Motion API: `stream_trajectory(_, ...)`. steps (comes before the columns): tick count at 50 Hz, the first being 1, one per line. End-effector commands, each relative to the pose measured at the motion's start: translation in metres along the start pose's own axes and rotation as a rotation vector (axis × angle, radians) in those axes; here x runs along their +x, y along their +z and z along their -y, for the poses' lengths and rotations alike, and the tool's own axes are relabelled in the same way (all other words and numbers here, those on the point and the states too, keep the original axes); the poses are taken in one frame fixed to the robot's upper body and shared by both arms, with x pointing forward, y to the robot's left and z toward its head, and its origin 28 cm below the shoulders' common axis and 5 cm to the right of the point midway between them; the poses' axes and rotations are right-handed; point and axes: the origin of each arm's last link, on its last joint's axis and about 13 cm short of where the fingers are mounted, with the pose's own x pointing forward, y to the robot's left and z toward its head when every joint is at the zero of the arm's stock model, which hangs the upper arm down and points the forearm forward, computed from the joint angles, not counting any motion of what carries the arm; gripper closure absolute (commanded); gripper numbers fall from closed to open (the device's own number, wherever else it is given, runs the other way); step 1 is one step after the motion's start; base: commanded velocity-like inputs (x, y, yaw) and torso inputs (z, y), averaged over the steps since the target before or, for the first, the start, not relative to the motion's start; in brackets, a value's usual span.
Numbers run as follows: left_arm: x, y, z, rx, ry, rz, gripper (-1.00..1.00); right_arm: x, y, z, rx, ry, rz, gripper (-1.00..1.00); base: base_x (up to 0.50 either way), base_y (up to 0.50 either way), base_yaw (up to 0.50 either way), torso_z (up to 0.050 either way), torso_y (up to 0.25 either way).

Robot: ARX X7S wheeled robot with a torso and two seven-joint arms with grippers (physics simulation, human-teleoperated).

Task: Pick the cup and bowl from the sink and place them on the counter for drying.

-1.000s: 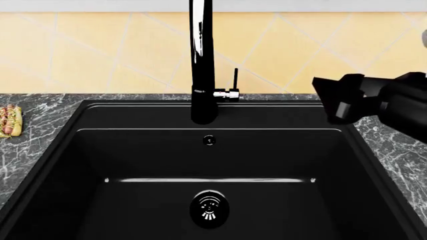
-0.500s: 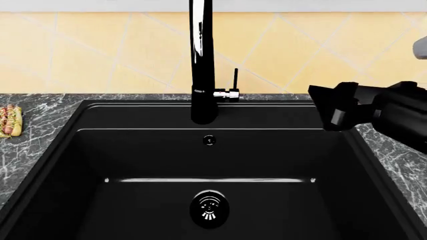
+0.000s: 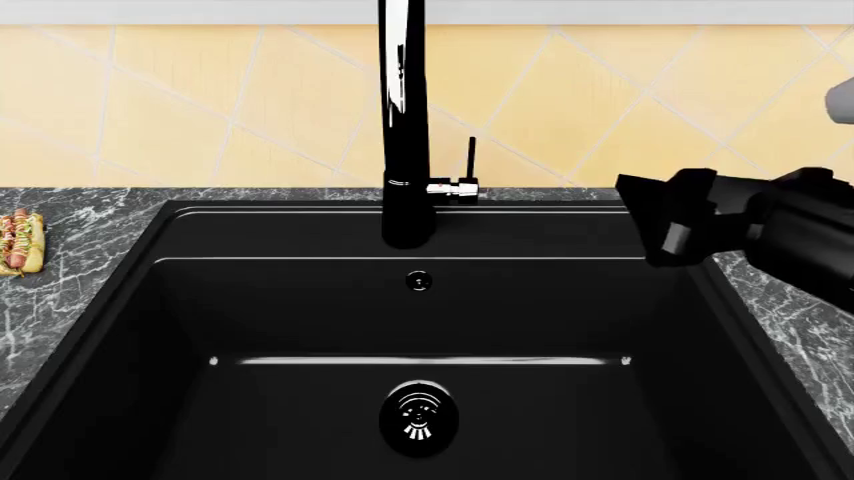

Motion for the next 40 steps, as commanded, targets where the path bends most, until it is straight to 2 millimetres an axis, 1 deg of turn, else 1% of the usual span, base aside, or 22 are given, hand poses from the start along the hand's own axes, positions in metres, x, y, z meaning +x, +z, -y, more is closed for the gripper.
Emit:
stream_trajectory(1, -0.007, 0.008, 0.0, 0.007, -0.002, 0.015, -1.0, -0.003, 0.003, 0.0, -0.001, -0.006, 0.01, -1.0, 0.0, 0.0, 0.0, 0.0, 0.0)
stream_trajectory(5, -0.016, 0.015, -0.003, -0.009, 0.001, 0.043, -1.0, -0.004, 0.002, 0.0, -0.002, -0.005, 0.008, -1.0, 0.0, 0.0, 0.0, 0.0, 0.0)
stream_trajectory(9, -0.022, 0.015, -0.009, 0.0, 0.007, 0.05, -1.0, -0.004, 0.003, 0.0, -0.003, -0.003, 0.013, -1.0, 0.0, 0.0, 0.0, 0.0, 0.0)
stream_trajectory(14, -0.026, 0.017, -0.01, -0.005, 0.002, 0.073, -1.0, -0.005, 0.007, -0.002, -0.008, 0.001, 0.019, -1.0, 0.0, 0.0, 0.0, 0.0, 0.0)
stream_trajectory(15, -0.03, 0.019, -0.011, -0.002, -0.004, 0.094, -1.0, -0.005, 0.007, -0.002, -0.008, 0.001, 0.02, -1.0, 0.0, 0.0, 0.0, 0.0, 0.0)
stream_trajectory(16, -0.036, 0.023, -0.012, -0.041, -0.011, 0.136, -1.0, -0.006, 0.007, -0.003, -0.01, 0.002, 0.022, -1.0, 0.0, 0.0, 0.0, 0.0, 0.0)
stream_trajectory(17, -0.04, 0.024, -0.012, -0.03, -0.013, 0.152, -1.0, -0.006, 0.007, -0.003, -0.01, 0.001, 0.023, -1.0, 0.0, 0.0, 0.0, 0.0, 0.0)
stream_trajectory(18, -0.045, 0.021, -0.008, 0.0, -0.034, 0.166, -1.0, -0.006, 0.007, -0.002, -0.01, 0.001, 0.024, -1.0, 0.0, 0.0, 0.0, 0.0, 0.0)
stream_trajectory(21, -0.055, 0.021, -0.005, -0.004, -0.05, 0.215, -1.0, -0.005, 0.007, -0.002, -0.01, 0.002, 0.023, -1.0, 0.0, 0.0, 0.0, 0.0, 0.0)
stream_trajectory(22, -0.06, 0.022, -0.007, -0.02, -0.054, 0.232, -1.0, -0.004, 0.009, -0.003, -0.011, 0.006, 0.023, -1.0, 0.0, 0.0, 0.0, 0.0, 0.0)
stream_trajectory(23, -0.061, 0.02, -0.007, -0.003, -0.048, 0.237, -1.0, -0.004, 0.009, -0.004, -0.013, 0.007, 0.023, -1.0, 0.0, 0.0, 0.0, 0.0, 0.0)
stream_trajectory(26, -0.075, 0.022, -0.008, 0.011, -0.075, 0.287, -1.0, -0.005, 0.012, -0.005, -0.018, 0.009, 0.03, -1.0, 0.0, 0.0, 0.0, 0.0, 0.0)
stream_trajectory(30, -0.092, 0.023, 0.002, 0.05, -0.12, 0.347, -1.0, -0.004, 0.013, -0.007, -0.022, 0.015, 0.033, -1.0, 0.0, 0.0, 0.0, 0.0, 0.0)
stream_trajectory(31, -0.097, 0.021, 0.005, 0.1, -0.104, 0.362, -1.0, -0.004, 0.013, -0.008, -0.02, 0.016, 0.033, -1.0, 0.0, 0.0, 0.0, 0.0, 0.0)
stream_trajectory(32, -0.101, 0.022, 0.005, 0.077, -0.114, 0.365, -1.0, -0.004, 0.013, -0.008, -0.019, 0.016, 0.032, -1.0, 0.0, 0.0, 0.0, 0.0, 0.0)
stream_trajectory(35, -0.112, 0.023, 0.006, 0.11, -0.126, 0.409, -1.0, -0.004, 0.013, -0.007, -0.017, 0.013, 0.035, -1.0, 0.0, 0.0, 0.0, 0.0, 0.0)
stream_trajectory(37, -0.125, 0.024, 0.006, 0.111, -0.149, 0.471, -1.0, -0.004, 0.013, -0.008, -0.018, 0.014, 0.04, -1.0, 0.0, 0.0, 0.0, 0.0, 0.0)
stream_trajectory(39, -0.131, 0.026, 0.005, 0.088, -0.182, 0.49, -1.0, -0.004, 0.014, -0.008, -0.018, 0.01, 0.052, -1.0, 0.0, 0.0, 0.0, 0.0, 0.0)
stream_trajectory(40, -0.133, 0.026, 0.005, 0.106, -0.186, 0.514, -1.0, -0.004, 0.014, -0.008, -0.021, 0.007, 0.057, -1.0, 0.0, 0.0, 0.0, 0.0, 0.0)
